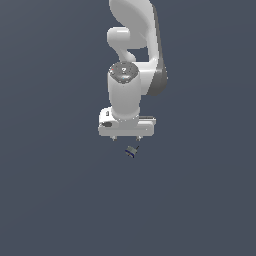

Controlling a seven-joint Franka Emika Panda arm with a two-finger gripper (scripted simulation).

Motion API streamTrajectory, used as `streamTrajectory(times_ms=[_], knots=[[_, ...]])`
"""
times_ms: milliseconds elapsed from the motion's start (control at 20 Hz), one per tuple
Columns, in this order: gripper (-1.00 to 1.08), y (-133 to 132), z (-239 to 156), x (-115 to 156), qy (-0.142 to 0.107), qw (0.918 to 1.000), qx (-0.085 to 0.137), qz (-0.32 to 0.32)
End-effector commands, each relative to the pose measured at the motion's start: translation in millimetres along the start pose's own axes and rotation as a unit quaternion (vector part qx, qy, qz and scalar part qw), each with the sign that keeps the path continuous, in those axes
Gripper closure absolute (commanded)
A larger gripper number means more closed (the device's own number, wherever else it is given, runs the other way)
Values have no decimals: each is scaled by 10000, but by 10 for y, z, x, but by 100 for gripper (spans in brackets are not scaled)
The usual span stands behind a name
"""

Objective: Pick up the object and move it to a goal position.

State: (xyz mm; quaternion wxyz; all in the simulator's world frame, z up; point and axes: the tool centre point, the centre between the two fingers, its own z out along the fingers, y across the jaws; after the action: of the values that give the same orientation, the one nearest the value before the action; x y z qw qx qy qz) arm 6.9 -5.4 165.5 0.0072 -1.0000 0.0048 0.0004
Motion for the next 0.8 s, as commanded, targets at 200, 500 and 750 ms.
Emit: streamTrajectory(times_ms=[200,500,750], knots=[[-92,-6,-46,57,84,10000,-13,-46],[-92,-10,-146,155,227,9996,-39,-174],[-92,-18,-109,138,209,9997,-32,-98]])
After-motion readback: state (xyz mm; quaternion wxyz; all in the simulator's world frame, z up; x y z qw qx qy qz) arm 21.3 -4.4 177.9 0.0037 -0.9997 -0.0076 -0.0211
